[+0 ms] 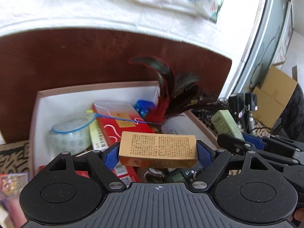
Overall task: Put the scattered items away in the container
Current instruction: 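Carry both boxes over the cardboard box and open both tools to drop them, then return both tools to the table toward the brown hair claw clip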
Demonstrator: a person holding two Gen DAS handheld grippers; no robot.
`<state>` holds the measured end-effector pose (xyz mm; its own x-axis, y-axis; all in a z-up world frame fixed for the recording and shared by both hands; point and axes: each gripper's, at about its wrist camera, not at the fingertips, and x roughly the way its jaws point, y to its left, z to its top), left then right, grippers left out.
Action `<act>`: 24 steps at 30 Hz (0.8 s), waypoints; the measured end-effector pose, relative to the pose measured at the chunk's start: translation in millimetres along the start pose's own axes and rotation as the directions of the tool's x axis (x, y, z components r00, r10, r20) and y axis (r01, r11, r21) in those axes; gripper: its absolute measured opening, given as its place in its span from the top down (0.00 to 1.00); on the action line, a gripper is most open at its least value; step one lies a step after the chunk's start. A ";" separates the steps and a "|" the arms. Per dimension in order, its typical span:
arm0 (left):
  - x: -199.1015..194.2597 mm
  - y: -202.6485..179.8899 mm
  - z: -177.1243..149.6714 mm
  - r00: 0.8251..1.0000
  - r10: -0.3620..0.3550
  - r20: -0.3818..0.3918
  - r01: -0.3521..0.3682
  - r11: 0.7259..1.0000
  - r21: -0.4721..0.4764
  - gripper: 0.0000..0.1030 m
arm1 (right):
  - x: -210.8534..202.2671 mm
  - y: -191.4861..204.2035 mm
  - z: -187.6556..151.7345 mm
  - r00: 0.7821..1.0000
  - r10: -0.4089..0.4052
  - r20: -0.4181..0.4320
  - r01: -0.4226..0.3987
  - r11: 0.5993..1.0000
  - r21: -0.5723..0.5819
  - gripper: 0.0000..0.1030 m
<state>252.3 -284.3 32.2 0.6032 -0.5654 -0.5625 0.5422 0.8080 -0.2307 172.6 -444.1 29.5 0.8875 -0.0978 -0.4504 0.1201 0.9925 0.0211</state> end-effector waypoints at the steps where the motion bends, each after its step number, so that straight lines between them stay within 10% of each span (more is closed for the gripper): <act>1: 8.2 -0.2 -0.9 1.000 0.004 -0.010 -0.004 1.000 0.002 0.20 | 7.6 -1.1 -0.7 1.000 0.000 -0.008 0.000 1.000 -0.003 0.75; 6: 30.8 4.5 -2.4 0.999 0.027 -0.021 -0.027 1.000 -0.009 0.12 | 29.6 -5.1 -7.4 1.000 -0.007 -0.009 0.007 1.000 -0.017 0.71; 9: 30.2 11.5 -3.4 0.999 0.034 -0.009 -0.034 0.999 -0.030 0.01 | 33.0 -9.6 -12.3 1.000 -0.017 0.001 0.017 1.000 -0.017 0.49; 14: 17.2 21.5 -3.0 0.999 -0.002 0.033 0.005 0.995 -0.097 0.00 | 24.8 -8.6 -17.8 1.000 -0.020 0.010 0.020 1.000 -0.020 0.46; 24: -10.9 7.1 -21.6 0.999 -0.032 -0.008 0.031 0.997 -0.076 0.00 | -9.0 19.8 -20.8 0.999 -0.032 0.042 0.036 0.994 -0.103 0.09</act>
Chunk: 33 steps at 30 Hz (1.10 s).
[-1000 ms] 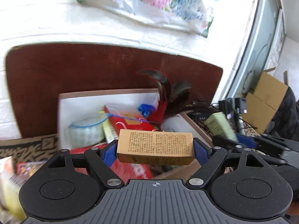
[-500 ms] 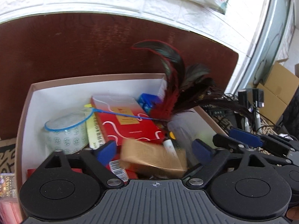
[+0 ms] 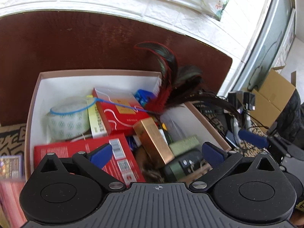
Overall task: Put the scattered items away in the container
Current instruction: 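Return both tools to the table toward the brown hair claw clip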
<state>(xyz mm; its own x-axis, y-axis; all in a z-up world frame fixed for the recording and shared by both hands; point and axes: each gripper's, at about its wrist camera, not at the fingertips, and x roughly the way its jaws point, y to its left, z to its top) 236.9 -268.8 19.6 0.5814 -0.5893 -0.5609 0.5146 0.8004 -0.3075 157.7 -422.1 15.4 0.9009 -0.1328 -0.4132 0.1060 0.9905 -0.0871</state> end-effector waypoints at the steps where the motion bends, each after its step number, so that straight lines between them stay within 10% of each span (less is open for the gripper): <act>1: -6.6 -1.0 -3.8 1.000 -0.003 0.002 0.003 1.000 -0.006 0.00 | -6.9 2.9 0.5 1.000 0.002 0.015 -0.002 1.000 -0.009 0.07; 18: -163.7 51.0 -138.8 0.988 0.152 0.022 -0.144 0.968 -0.204 0.00 | -103.5 120.8 -65.5 0.980 0.197 -0.001 -0.197 0.977 -0.076 0.01; 33: -260.5 139.9 -214.6 0.937 0.350 -0.001 -0.337 0.901 -0.274 0.00 | -112.4 243.7 -109.1 0.859 0.464 -0.216 -0.480 0.877 -0.029 0.03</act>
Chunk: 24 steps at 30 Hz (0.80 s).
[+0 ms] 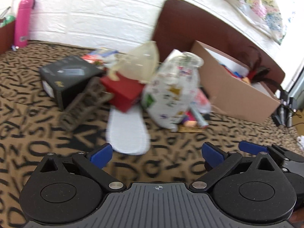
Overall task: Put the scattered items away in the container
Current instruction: 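Return both tools to the table toward the brown hair claw clip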
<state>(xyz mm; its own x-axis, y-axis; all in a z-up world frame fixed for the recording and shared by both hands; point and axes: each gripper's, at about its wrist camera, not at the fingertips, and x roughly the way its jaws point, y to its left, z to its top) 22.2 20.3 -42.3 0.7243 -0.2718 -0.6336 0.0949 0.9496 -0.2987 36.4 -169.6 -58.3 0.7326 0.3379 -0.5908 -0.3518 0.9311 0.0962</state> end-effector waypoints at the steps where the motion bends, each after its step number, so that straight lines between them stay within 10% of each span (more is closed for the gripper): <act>1: -1.7 8.3 0.7 1.000 0.009 0.006 -0.009 1.000 -0.003 0.00 | 4.4 8.7 -0.4 1.000 -0.002 -0.008 0.001 1.000 -0.028 0.03; 10: -1.9 65.9 9.9 0.998 0.059 0.008 -0.058 0.994 -0.090 0.04 | 32.9 55.0 3.1 0.998 0.005 -0.068 -0.017 0.982 -0.188 0.15; 24: 25.9 109.2 44.6 0.996 0.074 0.038 -0.072 0.996 -0.057 0.20 | 67.5 64.9 24.3 0.996 0.031 -0.089 -0.043 0.990 -0.136 0.39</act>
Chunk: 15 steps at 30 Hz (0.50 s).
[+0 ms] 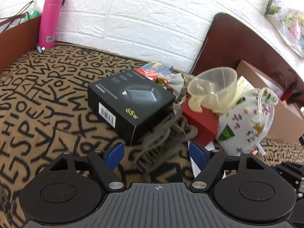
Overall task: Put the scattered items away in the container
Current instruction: 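Return both tools to the table toward the brown hair claw clip, then grasp the brown hair claw clip with the left tool and lift it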
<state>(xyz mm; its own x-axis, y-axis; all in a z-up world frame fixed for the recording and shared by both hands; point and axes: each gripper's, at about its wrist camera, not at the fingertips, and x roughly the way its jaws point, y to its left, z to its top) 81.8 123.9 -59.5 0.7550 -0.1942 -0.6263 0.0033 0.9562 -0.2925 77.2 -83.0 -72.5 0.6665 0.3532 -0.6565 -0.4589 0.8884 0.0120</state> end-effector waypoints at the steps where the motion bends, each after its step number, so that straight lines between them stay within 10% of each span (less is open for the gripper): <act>1: 3.2 1.6 2.0 1.000 -0.008 -0.003 0.008 1.000 0.004 0.24 | 3.2 1.2 2.5 1.000 0.008 -0.002 -0.008 1.000 0.007 0.39; 9: 23.1 -15.3 -3.2 0.999 -0.029 -0.044 0.034 0.992 0.125 0.25 | 9.5 3.3 5.6 1.000 0.010 -0.024 -0.010 1.000 0.018 0.40; 15: 23.7 -10.9 -10.0 0.997 -0.001 -0.071 0.010 0.991 0.134 0.59 | 5.1 -7.6 1.8 0.999 -0.020 -0.025 0.021 0.998 0.052 0.40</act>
<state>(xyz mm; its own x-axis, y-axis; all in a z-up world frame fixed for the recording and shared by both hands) 93.2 106.7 -78.4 0.7066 -0.2099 -0.6758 0.0985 0.9749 -0.1998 85.1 -87.5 -74.5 0.6603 0.3279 -0.6756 -0.4137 0.9097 0.0371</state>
